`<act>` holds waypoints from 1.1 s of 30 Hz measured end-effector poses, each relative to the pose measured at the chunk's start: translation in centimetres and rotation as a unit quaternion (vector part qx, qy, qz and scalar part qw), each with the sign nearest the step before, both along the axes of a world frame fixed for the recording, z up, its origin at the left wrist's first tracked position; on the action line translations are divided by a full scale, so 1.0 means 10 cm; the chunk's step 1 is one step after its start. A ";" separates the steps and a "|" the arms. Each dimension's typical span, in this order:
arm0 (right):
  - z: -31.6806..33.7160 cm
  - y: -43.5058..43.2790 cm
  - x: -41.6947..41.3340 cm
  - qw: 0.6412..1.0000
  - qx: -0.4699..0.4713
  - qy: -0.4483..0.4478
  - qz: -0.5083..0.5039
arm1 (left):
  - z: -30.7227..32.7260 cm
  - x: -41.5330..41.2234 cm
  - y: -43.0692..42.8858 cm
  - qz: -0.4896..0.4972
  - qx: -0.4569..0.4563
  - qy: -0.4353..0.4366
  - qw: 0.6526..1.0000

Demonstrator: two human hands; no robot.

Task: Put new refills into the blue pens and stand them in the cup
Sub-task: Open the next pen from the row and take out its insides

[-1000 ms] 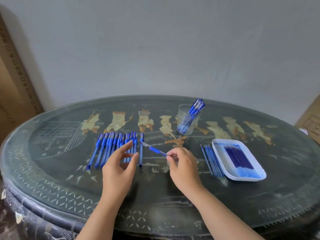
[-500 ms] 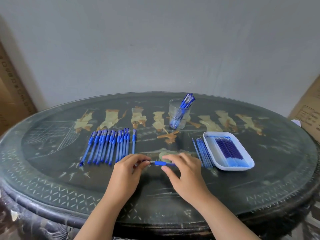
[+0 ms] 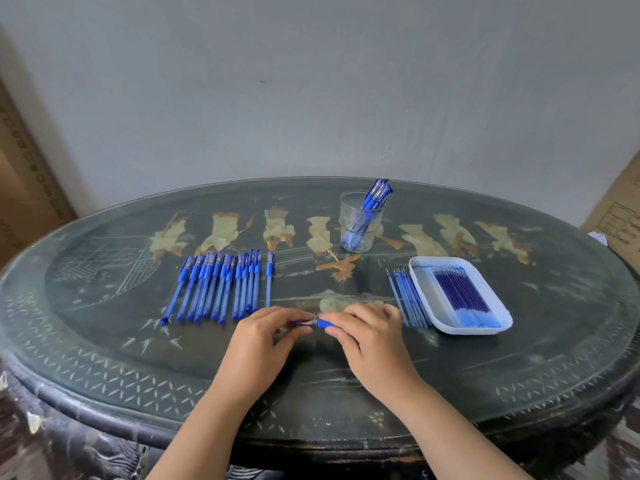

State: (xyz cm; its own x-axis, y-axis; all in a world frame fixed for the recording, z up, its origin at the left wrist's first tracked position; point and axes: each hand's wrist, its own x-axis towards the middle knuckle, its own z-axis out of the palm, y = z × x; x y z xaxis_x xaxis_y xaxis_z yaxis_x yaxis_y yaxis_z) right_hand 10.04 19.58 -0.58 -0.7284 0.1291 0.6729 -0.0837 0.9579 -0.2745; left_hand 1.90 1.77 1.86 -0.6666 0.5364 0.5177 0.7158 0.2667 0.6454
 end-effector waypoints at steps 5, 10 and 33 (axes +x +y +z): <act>0.02 -0.01 0.01 0.999 -0.013 -0.016 0.045 | -0.01 -0.01 0.00 -0.006 -0.018 -0.002 1.000; 0.09 -0.06 0.05 0.999 0.016 0.001 0.035 | 0.00 -0.01 0.01 0.000 -0.025 -0.024 0.999; 0.07 -0.02 0.06 0.996 -0.030 -0.008 0.086 | 0.07 -0.01 -0.03 -0.023 0.004 -0.102 0.995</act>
